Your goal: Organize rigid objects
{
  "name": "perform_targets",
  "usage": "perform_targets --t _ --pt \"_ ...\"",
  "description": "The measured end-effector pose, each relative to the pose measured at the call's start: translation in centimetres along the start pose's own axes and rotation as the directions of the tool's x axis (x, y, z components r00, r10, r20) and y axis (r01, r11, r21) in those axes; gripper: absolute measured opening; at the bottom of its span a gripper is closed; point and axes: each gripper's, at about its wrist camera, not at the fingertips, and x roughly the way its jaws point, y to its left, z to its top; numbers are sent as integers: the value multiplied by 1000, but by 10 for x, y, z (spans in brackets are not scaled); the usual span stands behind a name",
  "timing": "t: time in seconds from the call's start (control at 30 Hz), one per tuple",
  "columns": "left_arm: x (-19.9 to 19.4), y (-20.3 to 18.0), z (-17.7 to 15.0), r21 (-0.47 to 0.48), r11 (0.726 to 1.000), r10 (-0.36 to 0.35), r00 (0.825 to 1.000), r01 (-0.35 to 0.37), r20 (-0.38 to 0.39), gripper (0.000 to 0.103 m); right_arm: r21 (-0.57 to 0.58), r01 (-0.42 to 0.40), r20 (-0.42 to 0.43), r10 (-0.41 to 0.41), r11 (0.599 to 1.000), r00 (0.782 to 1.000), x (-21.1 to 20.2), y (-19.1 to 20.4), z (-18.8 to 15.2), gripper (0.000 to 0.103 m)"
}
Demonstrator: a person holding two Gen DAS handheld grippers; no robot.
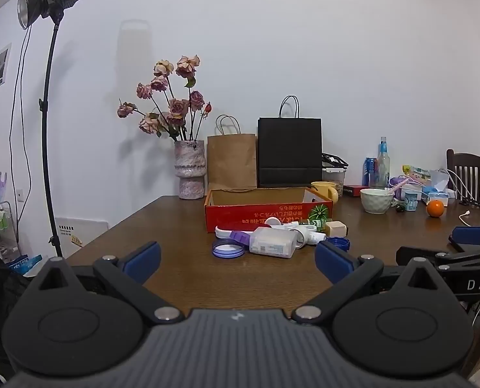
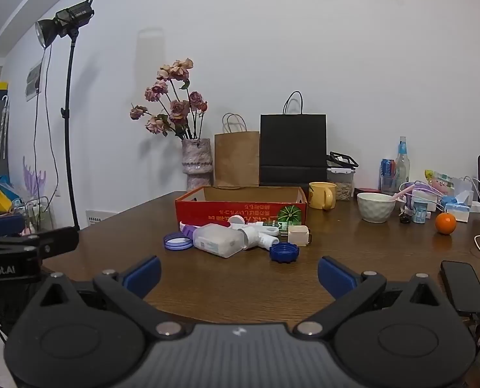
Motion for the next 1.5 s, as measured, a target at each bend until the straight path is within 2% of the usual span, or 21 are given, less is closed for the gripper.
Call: perform_targets --t 1.5 --pt "3 -1 -3 21 1000 -22 1000 22 -21 103 -23 15 -30 -16 1000 999 6 4 2 103"
